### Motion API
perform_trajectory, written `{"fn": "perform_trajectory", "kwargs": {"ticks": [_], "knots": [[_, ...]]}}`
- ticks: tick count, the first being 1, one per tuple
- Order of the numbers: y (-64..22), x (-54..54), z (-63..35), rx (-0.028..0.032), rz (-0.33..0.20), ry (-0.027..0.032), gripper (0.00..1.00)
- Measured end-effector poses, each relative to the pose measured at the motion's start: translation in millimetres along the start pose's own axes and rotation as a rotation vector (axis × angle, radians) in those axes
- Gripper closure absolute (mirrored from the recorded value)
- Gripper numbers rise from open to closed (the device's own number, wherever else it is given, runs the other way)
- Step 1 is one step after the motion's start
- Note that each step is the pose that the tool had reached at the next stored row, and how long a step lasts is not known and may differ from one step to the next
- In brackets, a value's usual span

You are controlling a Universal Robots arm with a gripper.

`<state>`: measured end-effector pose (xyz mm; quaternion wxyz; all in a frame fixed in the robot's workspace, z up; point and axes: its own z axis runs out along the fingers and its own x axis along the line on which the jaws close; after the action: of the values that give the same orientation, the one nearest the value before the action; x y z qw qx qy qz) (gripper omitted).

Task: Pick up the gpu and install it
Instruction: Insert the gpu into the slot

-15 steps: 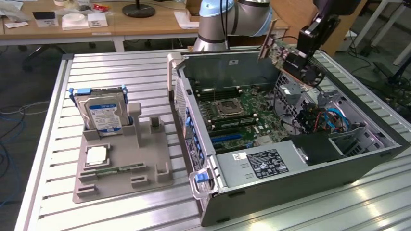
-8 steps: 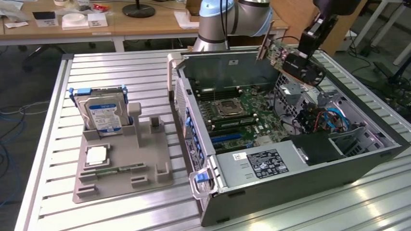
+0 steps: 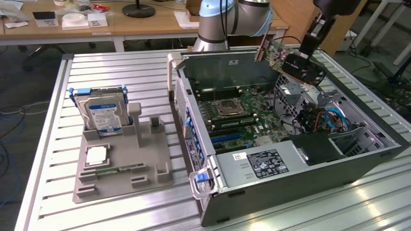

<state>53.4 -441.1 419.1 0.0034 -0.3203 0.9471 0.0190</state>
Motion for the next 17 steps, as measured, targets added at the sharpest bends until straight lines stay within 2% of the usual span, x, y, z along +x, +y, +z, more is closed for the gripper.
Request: {"fn": "perform_trajectory", "kwargs": {"ticks": [17], "knots": [[0.4, -0.3, 0.0, 0.0019, -0.175, 0.0098, 0.73]]}}
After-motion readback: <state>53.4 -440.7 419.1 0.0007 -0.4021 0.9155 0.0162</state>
